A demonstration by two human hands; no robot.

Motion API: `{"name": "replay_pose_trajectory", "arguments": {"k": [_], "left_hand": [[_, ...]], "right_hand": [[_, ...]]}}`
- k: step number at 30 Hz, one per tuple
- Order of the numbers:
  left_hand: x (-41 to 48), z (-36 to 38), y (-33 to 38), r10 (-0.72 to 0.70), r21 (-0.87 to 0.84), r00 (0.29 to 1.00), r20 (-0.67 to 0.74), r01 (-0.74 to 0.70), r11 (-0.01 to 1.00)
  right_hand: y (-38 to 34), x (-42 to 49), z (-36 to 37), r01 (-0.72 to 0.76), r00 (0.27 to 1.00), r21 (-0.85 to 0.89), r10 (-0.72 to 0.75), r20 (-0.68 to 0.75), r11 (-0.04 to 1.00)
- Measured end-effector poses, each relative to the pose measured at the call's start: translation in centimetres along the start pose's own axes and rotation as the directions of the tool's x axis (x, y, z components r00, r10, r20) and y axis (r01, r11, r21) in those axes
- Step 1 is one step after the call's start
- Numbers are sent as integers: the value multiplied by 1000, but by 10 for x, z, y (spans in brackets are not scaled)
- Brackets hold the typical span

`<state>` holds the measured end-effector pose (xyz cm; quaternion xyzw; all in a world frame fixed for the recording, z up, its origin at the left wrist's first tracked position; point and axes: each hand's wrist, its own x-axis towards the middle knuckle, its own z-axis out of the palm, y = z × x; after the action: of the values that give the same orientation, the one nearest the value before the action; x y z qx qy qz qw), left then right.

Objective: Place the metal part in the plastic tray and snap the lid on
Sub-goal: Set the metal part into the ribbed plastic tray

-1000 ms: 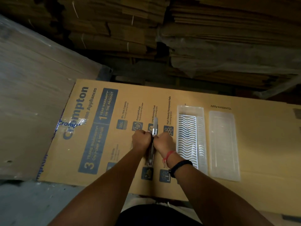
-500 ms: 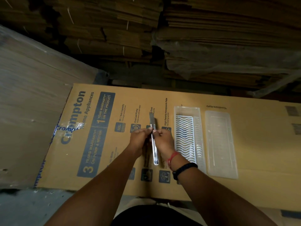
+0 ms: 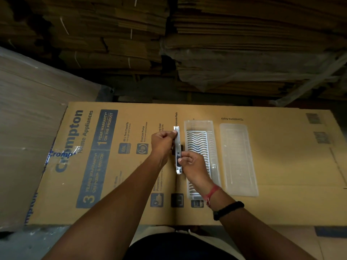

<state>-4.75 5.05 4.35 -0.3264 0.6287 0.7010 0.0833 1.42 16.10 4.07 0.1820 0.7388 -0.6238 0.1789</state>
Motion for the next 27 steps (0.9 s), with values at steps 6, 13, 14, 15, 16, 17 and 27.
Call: {"name": "replay_pose_trajectory", "arguments": {"k": [6,13,14,15,16,17,27], "left_hand": [[-9,18,-18,60,328,980,189,-121,937],[-18,33,-25,53,471,969,239,-164,867],[-22,35,-23,50,466,970,237,-158,871],[-24,37,-24,52,458,971,233,-157,875],[-25,38,-25,59,456,973,224,-158,876],[-26,40,-26,69,461,974,215,-164,872],[-32,57,-25,89,567,969,229,-207,797]], "right_hand": [[14,-5,-25,10,997,5,-10,-71,1000],[22,-16,-43,-7,994,19,9,-112,1000],[23,-16,-45,-1,992,6,2,-125,1000],[24,-16,-46,0,990,-17,-2,-143,1000],[25,-17,-47,0,987,-45,-7,-159,999],[25,-18,-48,3,985,-72,-15,-174,997],[9,-14,-61,40,974,-610,-167,-154,791]]}}
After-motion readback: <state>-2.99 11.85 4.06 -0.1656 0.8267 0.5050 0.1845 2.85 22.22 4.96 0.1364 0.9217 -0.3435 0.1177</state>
